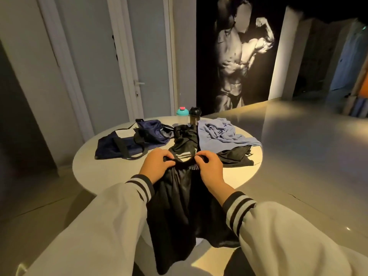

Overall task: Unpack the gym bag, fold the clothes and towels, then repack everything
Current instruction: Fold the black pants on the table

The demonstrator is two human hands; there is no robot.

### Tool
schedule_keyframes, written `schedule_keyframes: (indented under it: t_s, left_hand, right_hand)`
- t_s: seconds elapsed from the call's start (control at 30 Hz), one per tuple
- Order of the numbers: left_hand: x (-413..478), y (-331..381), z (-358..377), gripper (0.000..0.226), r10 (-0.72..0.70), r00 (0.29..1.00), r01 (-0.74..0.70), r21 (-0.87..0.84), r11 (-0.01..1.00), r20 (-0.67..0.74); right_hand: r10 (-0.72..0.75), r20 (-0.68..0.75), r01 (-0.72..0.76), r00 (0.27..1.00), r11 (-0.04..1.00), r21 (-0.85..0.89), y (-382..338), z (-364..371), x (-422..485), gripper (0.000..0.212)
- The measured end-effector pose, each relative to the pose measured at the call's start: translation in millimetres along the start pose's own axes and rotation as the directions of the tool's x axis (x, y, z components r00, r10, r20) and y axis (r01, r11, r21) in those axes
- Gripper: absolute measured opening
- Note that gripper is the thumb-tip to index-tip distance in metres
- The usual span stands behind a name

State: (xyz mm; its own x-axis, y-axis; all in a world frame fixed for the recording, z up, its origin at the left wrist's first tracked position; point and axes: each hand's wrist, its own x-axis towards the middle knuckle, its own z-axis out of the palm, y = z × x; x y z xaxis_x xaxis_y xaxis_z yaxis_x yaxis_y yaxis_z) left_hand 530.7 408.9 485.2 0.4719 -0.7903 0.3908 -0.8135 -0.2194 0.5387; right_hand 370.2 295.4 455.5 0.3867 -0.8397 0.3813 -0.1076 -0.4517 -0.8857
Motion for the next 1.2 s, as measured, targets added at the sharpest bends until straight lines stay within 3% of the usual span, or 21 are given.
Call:
schedule_keyframes:
  t_s: [0.07,0.2,0.37,0.4,0.47,0.53,0.63,0.7,0.77,0.9,1.0,1.1,1.2]
  left_hand:
    - [3.6,-6.2,-6.3,0.007,-0.047,0.991,0.041,-0.052,0.998,-0.123]
    - [13.2,-13.7,-16.8,0.007,-0.064,0.96,0.038,-0.101,0.994,-0.272]
    - [22.1,-20.4,-27.4,0.01,-0.067,0.954,0.033,-0.118,0.992,-0.292]
    - [23.2,-21.8,-28.0,0.01,-0.066,0.956,0.031,-0.123,0.992,-0.287]
    - [25.4,-23.9,-27.4,0.011,-0.057,0.96,0.021,-0.132,0.991,-0.274]
    - [26.2,-25.6,-24.3,0.011,-0.049,0.964,0.01,-0.151,0.989,-0.26]
    - [27.2,-26.0,-18.2,0.013,-0.04,0.969,-0.004,-0.177,0.984,-0.244]
    - [29.1,-25.1,-13.5,0.014,-0.048,0.97,0.004,-0.184,0.983,-0.236]
    - [30.2,-24.4,-8.9,0.016,-0.055,0.97,0.013,-0.176,0.984,-0.237]
    - [33.8,-26.9,-3.8,0.017,-0.075,0.966,0.042,-0.138,0.99,-0.246]
    - [38.8,-30.1,-1.8,0.019,-0.09,0.967,0.073,-0.079,0.994,-0.238]
    - [40.8,-32.2,0.6,0.022,-0.113,0.965,0.102,-0.061,0.993,-0.234]
    - [40.2,-31.4,3.0,0.021,-0.105,0.963,0.089,-0.073,0.993,-0.25]
  right_hand:
    - [0.007,0.081,-0.004,0.997,0.999,-0.038,0.7,3.8,7.5,0.012]
    - [0.053,0.297,0.025,0.953,0.967,-0.253,-0.1,13.5,17.7,0.053]
    - [0.106,0.44,0.101,0.892,0.901,-0.422,7.7,30.7,25.8,0.045]
    - [0.124,0.476,0.073,0.871,0.925,-0.374,7.9,34.1,25.9,0.045]
    - [0.23,0.56,-0.176,0.796,0.973,-0.15,5.0,40.5,22.5,0.047]
    - [0.313,0.655,-0.442,0.688,0.896,0.036,4.7,46.7,19.1,0.049]
    - [0.275,0.731,-0.566,0.625,0.805,0.18,6.7,55.8,15.4,0.04]
    - [0.251,0.717,-0.571,0.65,0.784,0.243,1.8,56.9,13.1,0.029]
    - [0.262,0.651,-0.477,0.713,0.861,0.176,-2.2,56.3,13.9,0.023]
    - [0.286,0.449,-0.323,0.846,0.946,0.006,-4.4,56.0,24.5,0.045]
    - [0.235,0.314,-0.206,0.92,0.971,-0.122,-9.9,57.8,35.3,0.043]
    - [0.159,0.353,-0.115,0.922,0.983,-0.144,-27.4,55.8,38.4,0.033]
    - [0.233,0.478,-0.221,0.847,0.972,-0.082,-41.8,53.6,32.4,0.029]
